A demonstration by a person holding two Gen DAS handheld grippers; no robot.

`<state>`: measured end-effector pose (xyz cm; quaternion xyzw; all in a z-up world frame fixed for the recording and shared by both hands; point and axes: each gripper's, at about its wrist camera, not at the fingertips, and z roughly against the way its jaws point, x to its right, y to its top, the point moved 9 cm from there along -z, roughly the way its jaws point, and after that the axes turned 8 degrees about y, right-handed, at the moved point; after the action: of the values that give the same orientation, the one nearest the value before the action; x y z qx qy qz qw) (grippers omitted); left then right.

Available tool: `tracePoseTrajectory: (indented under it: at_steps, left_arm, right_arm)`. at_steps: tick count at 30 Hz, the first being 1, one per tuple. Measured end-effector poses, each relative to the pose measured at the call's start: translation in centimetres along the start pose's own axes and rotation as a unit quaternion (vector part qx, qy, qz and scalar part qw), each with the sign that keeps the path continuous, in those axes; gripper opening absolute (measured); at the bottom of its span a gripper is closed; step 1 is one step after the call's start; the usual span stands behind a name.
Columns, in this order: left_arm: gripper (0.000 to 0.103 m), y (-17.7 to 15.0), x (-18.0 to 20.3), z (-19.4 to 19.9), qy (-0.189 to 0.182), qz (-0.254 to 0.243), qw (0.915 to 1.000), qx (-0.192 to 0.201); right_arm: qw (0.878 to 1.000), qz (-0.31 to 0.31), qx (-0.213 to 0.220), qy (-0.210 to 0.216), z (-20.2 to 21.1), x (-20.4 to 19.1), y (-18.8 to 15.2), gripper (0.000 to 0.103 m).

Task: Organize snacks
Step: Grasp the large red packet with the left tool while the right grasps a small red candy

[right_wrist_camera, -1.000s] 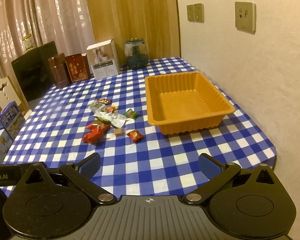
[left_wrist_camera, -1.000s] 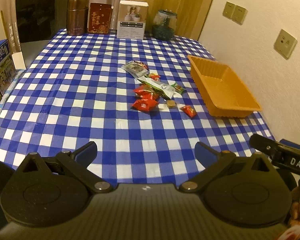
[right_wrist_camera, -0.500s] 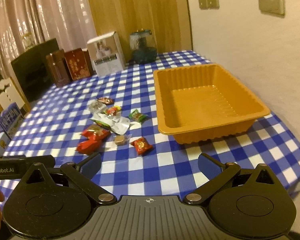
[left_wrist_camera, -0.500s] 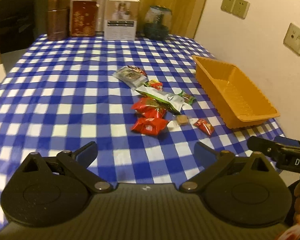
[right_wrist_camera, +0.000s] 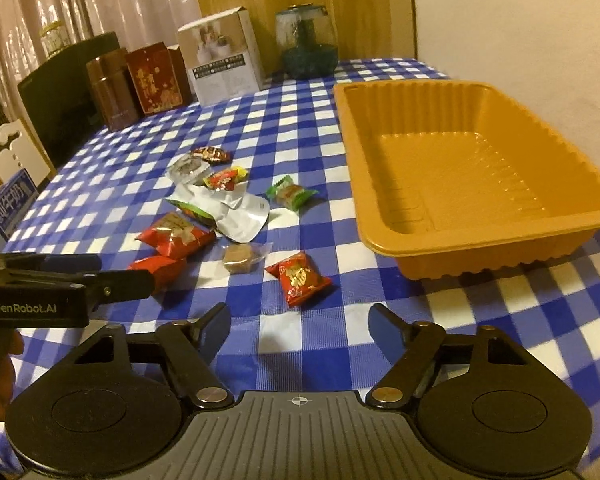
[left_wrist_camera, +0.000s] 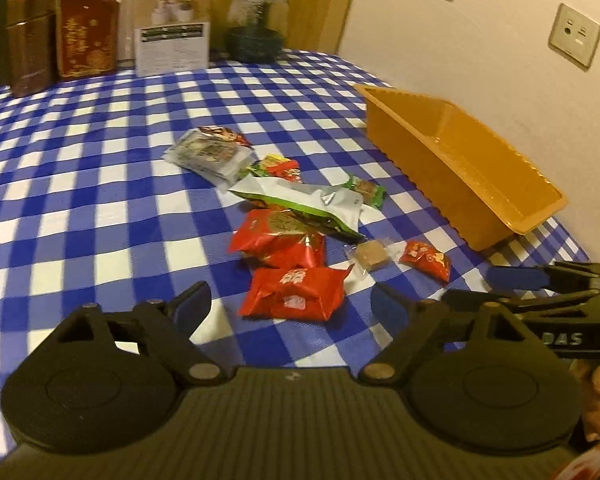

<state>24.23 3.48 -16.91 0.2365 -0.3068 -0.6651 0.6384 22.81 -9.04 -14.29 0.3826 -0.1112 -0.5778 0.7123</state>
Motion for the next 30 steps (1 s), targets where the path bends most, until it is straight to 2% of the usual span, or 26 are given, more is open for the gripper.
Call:
tracePoseTrajectory:
  at_steps: [4,10,17,22,30]
  left_arm:
    - [0.082,0.2,0.2,-0.9,-0.002,-0.010,0.9999,0.003]
    - [0.061,-0.4,0.1,-1.9,0.005,-0.010,0.9999,-0.005]
    - [0.051,-0.3,0.6,-2.1,0.003,-0.025,0.9997,0.002]
    - [0.046,-0.3,0.8,-2.1,0.005,-0.027,0.9996,0.004]
    - [0.042,-0.4,0.9,-1.1,0.011,-0.021,0.9997,0.004]
  right_arm:
    - [1.000,0.002,0.004,-0.007,-1.3,0.4,0.4,0.065]
    - [1.000,0.000,0.020,-0.015,-2.3,0.8,1.1,0.057]
    - [0.999,0.012,0.028,-0.020,-2.9,0.0,1.2,0.049]
    - [0.999,0.021,0.030,-0.028,-3.1,-0.1,1.2,0.034]
    - [0.999,0.020,0.031,-0.024,-2.9,-0.4,1.1,0.031]
